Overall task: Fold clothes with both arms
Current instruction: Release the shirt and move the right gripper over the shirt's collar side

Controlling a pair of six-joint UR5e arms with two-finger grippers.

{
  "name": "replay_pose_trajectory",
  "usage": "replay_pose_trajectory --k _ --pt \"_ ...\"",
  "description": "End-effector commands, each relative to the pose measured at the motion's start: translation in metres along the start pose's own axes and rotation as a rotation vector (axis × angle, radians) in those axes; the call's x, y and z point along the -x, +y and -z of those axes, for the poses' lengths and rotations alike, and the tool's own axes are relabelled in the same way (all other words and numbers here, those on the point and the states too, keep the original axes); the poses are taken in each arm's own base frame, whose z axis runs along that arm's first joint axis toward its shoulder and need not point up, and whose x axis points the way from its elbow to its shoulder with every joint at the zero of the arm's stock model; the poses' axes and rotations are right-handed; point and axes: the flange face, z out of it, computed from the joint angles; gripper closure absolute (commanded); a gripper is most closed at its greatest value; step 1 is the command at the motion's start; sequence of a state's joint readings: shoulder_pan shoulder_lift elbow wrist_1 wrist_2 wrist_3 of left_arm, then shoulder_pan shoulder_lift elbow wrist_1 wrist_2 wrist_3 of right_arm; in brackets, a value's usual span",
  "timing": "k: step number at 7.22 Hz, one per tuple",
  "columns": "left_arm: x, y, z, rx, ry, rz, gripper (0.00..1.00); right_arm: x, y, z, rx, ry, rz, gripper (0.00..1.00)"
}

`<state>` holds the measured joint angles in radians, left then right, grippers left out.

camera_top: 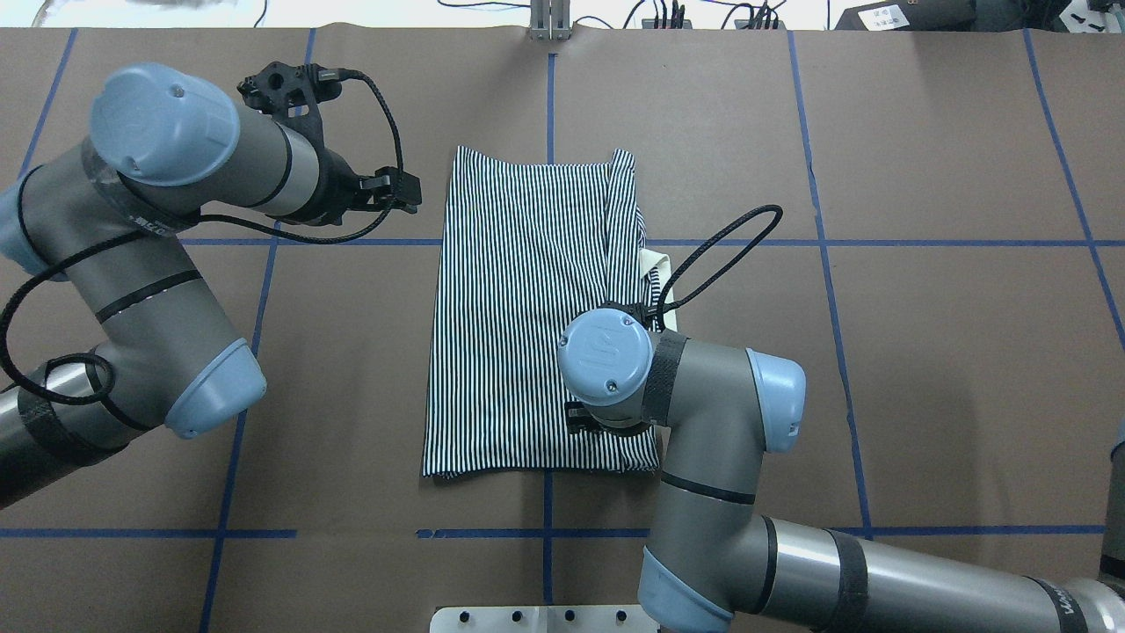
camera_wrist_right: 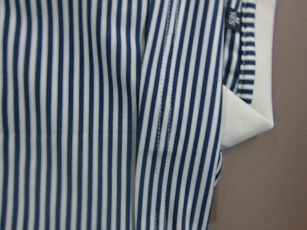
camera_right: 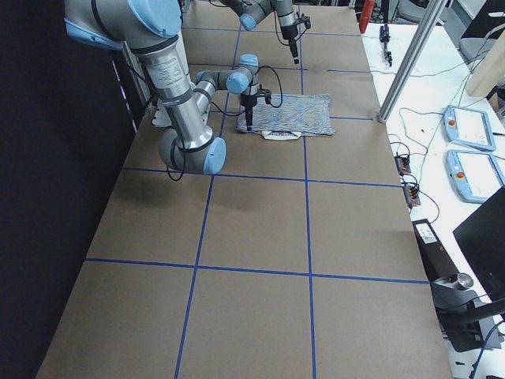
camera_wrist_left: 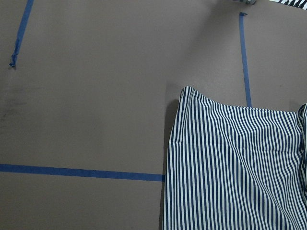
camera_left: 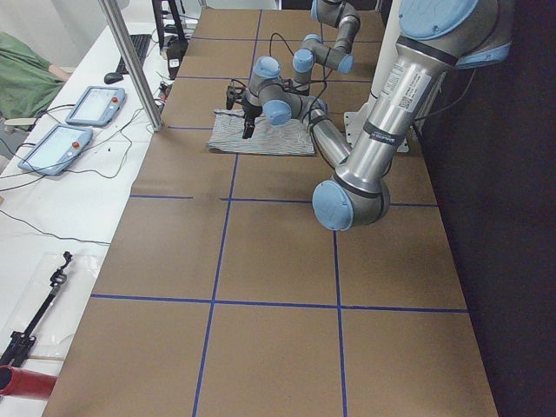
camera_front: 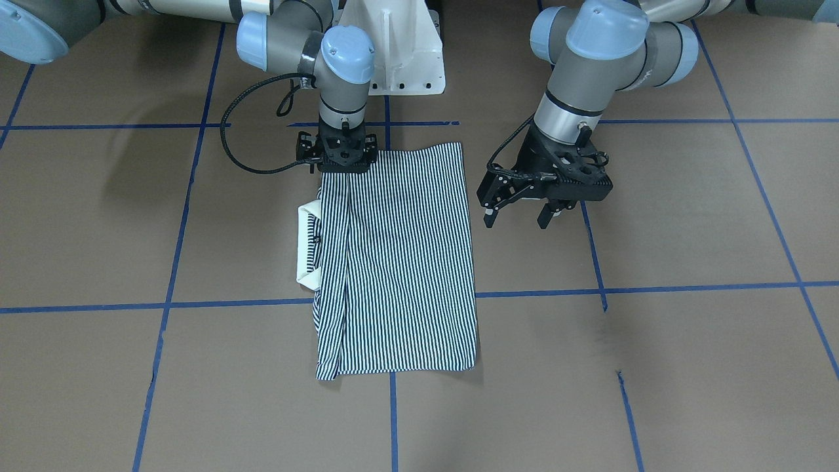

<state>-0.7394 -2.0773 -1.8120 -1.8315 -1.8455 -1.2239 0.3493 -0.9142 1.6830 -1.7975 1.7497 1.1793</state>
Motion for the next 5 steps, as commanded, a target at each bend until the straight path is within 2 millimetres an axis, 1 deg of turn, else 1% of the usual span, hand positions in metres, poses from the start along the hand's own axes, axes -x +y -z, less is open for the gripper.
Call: replay_pose_trajectory --k 1,5 --pt "0.0 0.0 -0.001 0.001 0.0 0.0 0.0 -0.004 0.002 -0.006 0.018 0.039 0.031 0.0" --pt "-0.003 0.0 -0.001 0.0 0.009 0.002 0.0 -0.015 0.002 -0.016 0.028 0.064 0.054 0.0"
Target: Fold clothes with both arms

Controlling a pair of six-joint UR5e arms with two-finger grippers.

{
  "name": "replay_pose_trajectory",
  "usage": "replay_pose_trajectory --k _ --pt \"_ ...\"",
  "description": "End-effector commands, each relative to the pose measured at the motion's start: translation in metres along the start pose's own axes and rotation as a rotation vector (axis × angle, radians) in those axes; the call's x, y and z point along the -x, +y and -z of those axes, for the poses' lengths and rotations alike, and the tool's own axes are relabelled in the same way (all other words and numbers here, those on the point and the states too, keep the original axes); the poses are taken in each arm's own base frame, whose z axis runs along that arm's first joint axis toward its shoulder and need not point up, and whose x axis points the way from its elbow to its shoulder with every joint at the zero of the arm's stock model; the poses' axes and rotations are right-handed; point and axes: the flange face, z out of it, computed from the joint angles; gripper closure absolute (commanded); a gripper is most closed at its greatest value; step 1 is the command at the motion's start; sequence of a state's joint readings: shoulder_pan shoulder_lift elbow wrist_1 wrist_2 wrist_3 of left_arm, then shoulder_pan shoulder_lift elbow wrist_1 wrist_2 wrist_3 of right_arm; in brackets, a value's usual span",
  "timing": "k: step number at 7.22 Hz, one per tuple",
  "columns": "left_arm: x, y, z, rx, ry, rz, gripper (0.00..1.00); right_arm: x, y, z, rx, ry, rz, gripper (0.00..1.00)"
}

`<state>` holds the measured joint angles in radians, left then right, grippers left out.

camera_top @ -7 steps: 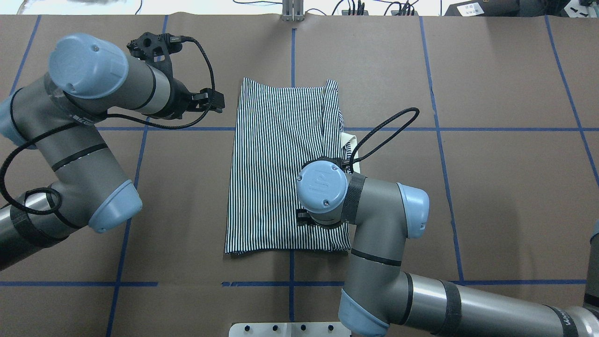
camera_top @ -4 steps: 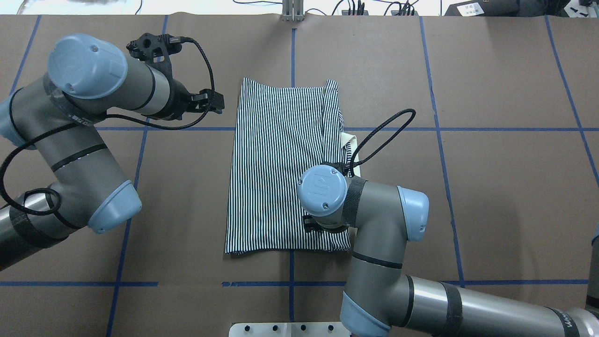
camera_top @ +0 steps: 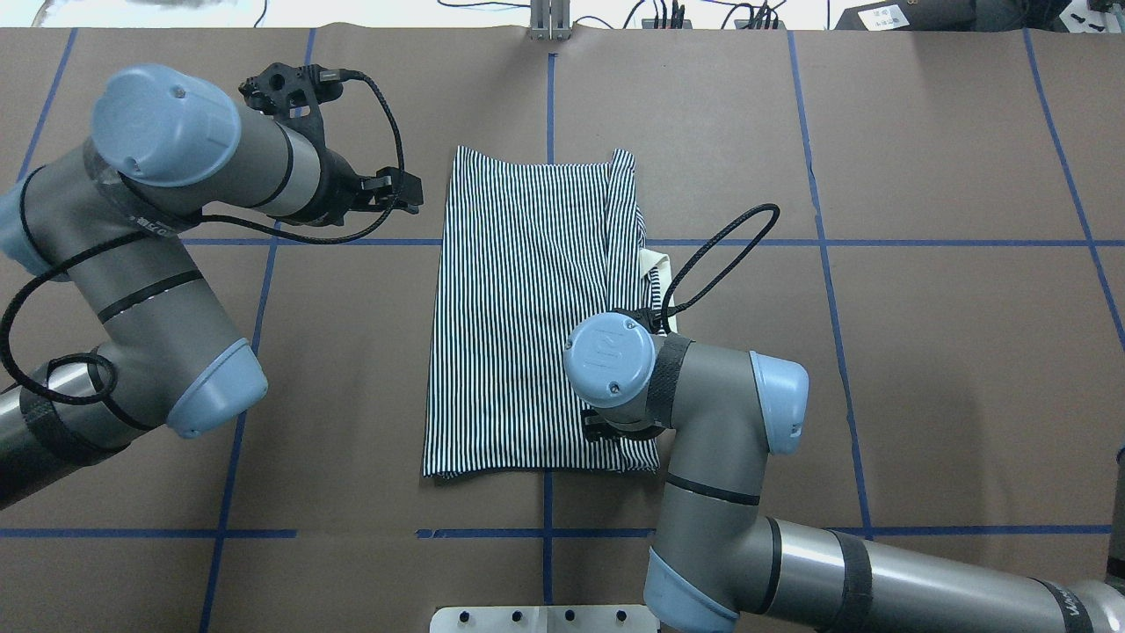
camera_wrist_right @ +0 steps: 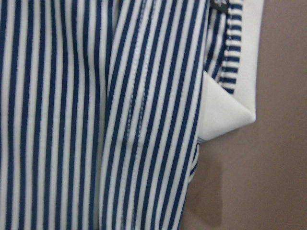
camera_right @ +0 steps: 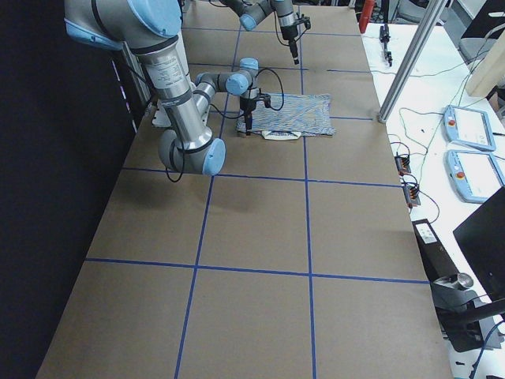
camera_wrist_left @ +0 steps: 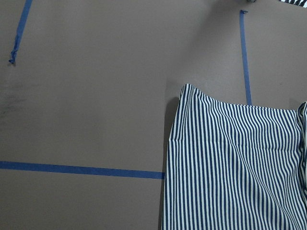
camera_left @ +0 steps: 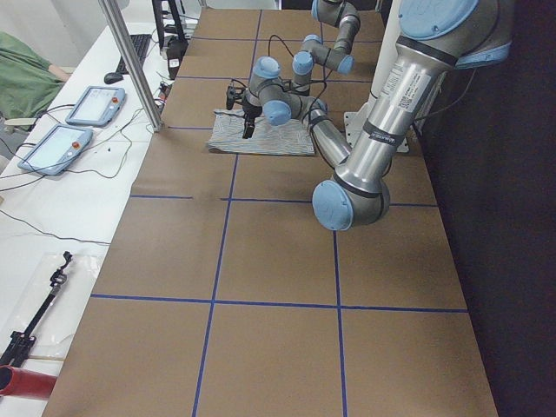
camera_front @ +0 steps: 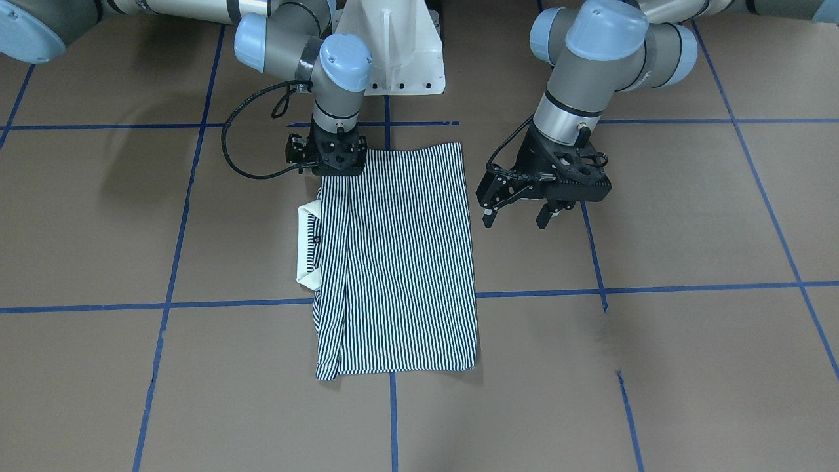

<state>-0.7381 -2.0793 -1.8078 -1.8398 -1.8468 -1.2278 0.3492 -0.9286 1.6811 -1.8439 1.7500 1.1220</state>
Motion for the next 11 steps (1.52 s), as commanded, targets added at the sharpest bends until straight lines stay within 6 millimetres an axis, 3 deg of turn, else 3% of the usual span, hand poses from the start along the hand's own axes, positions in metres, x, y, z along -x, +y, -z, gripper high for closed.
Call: replay_pose_trajectory --k 1,4,7,11 --pt "-0.001 0.0 0.0 -0.001 0.004 0.0 0.0 -0.008 -0.001 -0.004 0.01 0.027 0.026 0.0" --pt "-0.003 0.001 -0.001 0.001 0.006 0.008 0.0 -0.02 -0.011 0.005 0.009 0.044 0.041 0.0" --pt "-0.004 0.001 -0.003 0.001 0.005 0.012 0.0 -0.025 -0.012 -0.001 0.01 0.055 0.038 0.0" --pt "-0.006 0.001 -0.003 0.002 0.007 0.013 0.0 -0.064 -0.018 -0.001 0.001 0.066 0.047 0.0"
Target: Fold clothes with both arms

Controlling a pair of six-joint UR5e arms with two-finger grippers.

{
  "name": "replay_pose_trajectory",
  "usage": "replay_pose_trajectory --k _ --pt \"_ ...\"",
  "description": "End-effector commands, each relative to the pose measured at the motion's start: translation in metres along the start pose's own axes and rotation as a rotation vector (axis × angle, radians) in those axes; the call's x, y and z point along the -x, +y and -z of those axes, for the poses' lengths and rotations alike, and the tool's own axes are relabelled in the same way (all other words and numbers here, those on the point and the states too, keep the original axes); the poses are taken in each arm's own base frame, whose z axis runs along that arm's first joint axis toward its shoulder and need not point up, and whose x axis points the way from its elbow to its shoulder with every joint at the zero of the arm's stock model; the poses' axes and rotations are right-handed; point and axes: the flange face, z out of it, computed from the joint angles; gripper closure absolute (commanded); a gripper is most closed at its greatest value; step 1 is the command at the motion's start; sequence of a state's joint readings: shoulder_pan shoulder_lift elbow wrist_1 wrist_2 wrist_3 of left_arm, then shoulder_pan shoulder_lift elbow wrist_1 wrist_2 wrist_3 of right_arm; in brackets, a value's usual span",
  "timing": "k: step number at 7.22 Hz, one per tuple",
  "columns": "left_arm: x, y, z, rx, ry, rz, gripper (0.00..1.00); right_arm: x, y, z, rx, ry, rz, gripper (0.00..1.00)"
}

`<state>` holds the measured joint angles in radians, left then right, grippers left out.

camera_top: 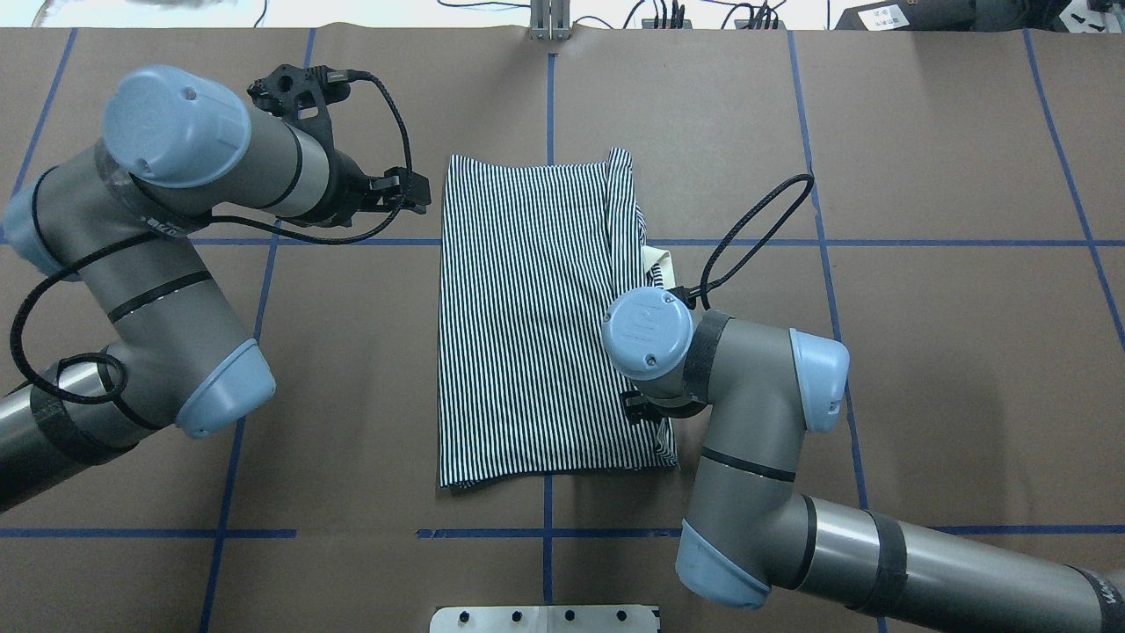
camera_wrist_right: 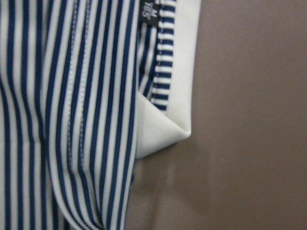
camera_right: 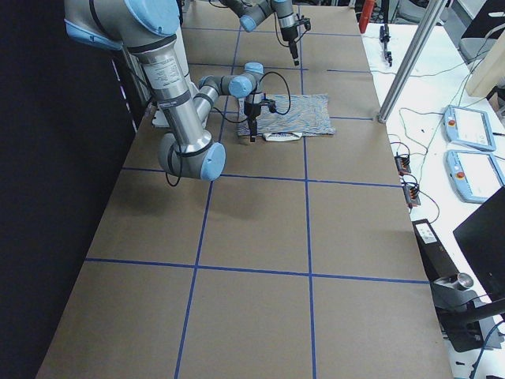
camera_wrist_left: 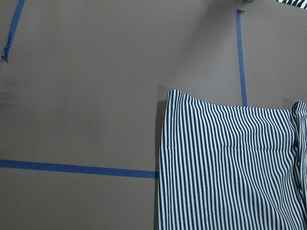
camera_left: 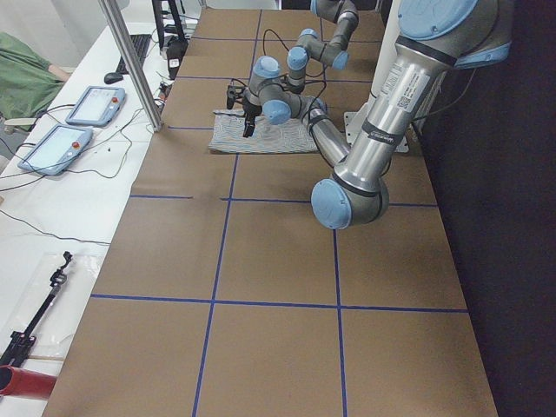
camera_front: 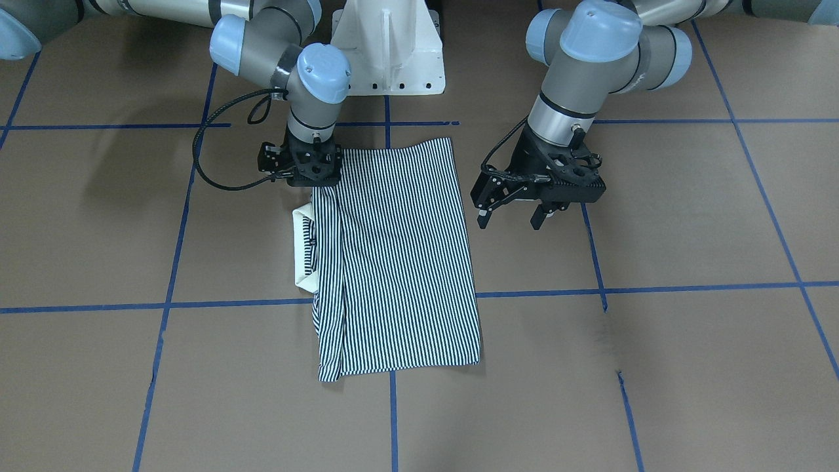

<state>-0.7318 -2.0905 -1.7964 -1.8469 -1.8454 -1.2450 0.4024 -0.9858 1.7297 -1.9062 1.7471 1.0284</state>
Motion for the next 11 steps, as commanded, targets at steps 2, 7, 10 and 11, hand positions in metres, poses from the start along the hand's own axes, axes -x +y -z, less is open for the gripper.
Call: replay_pose_trajectory --k 2,7,10,11 --pt "-0.004 0.007 -0.003 0.009 0.01 0.026 0.0 -0.037 0.001 -0.008 -0.002 0.029 0.023 0.0" --pt "-0.002 0.008 0.003 0.009 0.008 0.012 0.0 -0.03 -0.048 0.062 -0.085 -0.052 0.068 0.0" --pt "0.0 0.007 0.003 0.009 0.005 0.013 0.0 0.027 -0.092 0.06 -0.093 -0.056 0.069 0.0" --pt "0.0 0.007 0.003 0.009 0.005 0.013 0.0 0.027 -0.093 0.05 -0.084 -0.045 0.069 0.0"
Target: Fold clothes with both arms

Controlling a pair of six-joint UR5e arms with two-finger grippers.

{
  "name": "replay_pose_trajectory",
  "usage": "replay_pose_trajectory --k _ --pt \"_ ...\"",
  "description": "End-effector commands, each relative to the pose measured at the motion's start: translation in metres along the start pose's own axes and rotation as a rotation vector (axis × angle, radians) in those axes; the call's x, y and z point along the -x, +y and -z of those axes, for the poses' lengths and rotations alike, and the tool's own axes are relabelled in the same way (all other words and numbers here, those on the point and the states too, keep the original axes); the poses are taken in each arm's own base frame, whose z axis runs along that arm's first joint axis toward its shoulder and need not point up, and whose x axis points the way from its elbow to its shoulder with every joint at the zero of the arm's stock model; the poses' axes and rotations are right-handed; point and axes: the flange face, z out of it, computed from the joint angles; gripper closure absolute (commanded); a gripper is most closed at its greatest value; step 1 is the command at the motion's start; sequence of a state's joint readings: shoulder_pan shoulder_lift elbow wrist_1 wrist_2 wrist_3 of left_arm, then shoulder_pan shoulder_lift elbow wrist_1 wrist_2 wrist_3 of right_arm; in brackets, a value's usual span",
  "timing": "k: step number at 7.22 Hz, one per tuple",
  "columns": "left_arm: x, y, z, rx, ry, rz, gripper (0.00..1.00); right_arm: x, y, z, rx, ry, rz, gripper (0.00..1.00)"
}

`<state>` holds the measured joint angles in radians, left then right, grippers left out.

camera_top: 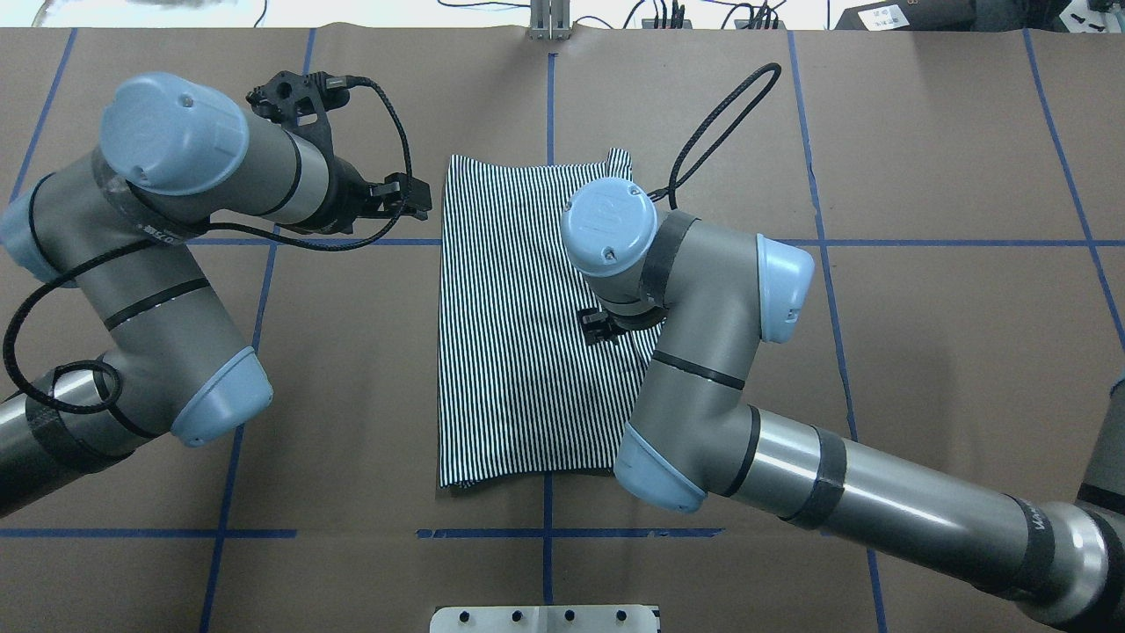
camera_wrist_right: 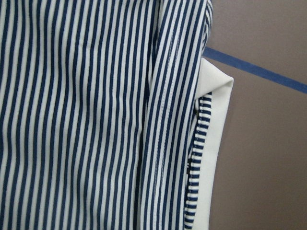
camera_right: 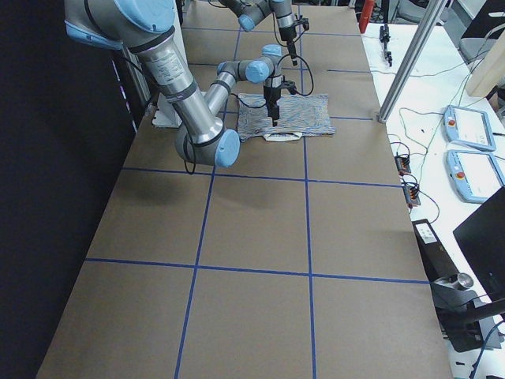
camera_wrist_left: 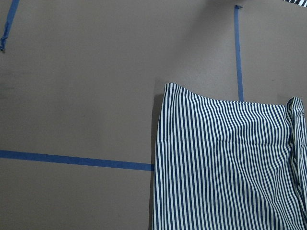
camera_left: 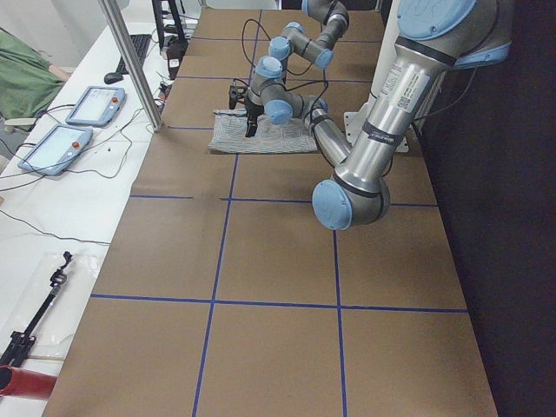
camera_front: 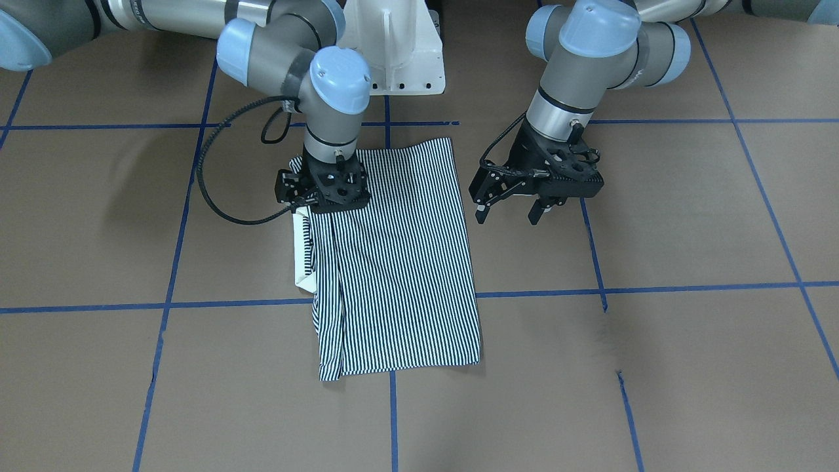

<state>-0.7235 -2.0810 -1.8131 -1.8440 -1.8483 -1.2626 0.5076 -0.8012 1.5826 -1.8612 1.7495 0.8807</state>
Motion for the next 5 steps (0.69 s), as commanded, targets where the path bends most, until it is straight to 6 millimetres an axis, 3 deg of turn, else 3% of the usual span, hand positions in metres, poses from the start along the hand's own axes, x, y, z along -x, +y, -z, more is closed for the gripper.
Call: replay_pose_trajectory --k 1,5 --pt "0.001 0.0 -0.002 0.002 -0.003 0.0 0.0 0.004 -0.004 -0.015 0.018 0.011 0.001 0.0" --pt "0.002 -0.001 -0.003 0.001 -0.005 0.002 0.0 -0.003 0.007 -0.047 0.063 0.049 0.012 0.0"
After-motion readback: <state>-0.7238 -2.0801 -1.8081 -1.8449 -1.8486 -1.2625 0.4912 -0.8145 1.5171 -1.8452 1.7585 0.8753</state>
